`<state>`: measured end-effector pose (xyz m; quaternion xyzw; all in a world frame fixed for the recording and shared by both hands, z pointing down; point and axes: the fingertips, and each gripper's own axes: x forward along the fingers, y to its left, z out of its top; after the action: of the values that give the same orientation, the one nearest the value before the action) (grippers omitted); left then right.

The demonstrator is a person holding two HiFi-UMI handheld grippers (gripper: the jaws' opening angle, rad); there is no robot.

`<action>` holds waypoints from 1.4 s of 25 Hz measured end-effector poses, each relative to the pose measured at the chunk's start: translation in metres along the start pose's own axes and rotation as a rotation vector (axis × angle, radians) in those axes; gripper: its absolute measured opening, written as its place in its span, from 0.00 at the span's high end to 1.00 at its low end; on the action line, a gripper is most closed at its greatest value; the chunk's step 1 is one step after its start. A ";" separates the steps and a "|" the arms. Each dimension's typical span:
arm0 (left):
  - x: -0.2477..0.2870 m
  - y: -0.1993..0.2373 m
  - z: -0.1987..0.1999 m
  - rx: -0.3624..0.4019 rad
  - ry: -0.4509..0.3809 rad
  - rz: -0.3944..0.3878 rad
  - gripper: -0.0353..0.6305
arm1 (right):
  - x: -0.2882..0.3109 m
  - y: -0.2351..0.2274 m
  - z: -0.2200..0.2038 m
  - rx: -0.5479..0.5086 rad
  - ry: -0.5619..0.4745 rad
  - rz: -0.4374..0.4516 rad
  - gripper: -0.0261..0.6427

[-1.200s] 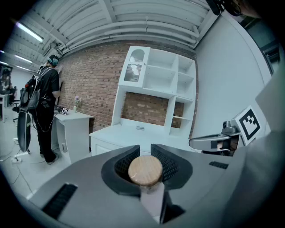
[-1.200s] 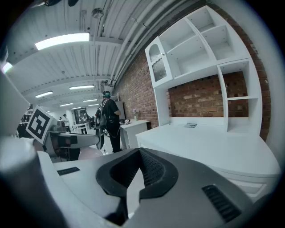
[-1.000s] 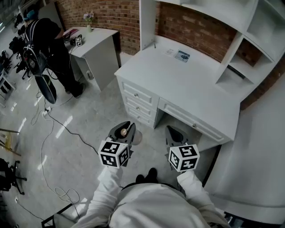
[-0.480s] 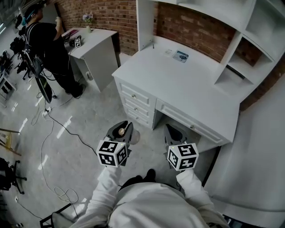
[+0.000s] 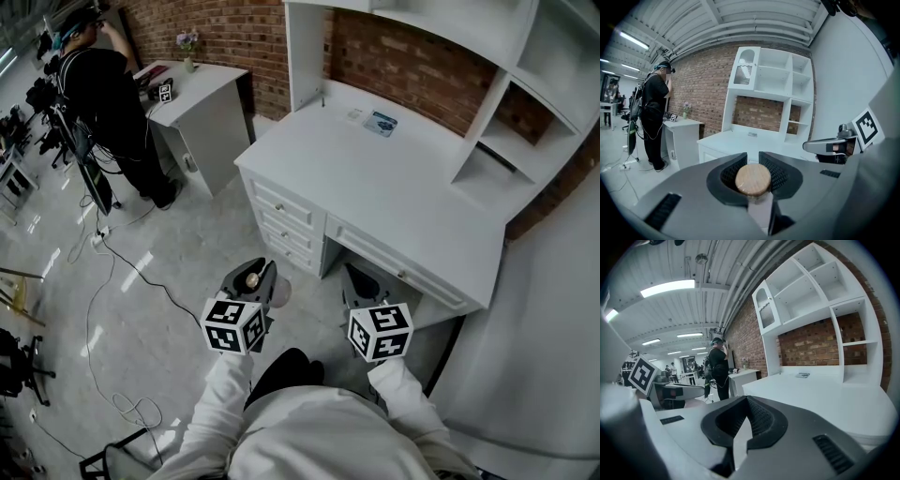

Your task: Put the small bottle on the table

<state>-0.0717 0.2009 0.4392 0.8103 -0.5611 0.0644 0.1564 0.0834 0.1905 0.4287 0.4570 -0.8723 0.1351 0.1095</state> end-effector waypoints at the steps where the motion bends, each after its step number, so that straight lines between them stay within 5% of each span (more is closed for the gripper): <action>1: 0.001 0.001 0.000 0.001 0.004 0.002 0.81 | 0.001 0.000 0.000 -0.001 0.000 0.003 0.92; 35: 0.179 0.117 0.056 0.017 0.042 -0.017 0.81 | 0.187 -0.068 0.044 0.040 0.063 -0.014 0.92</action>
<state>-0.1198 -0.0146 0.4583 0.8147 -0.5503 0.0849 0.1619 0.0322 -0.0044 0.4554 0.4607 -0.8623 0.1662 0.1286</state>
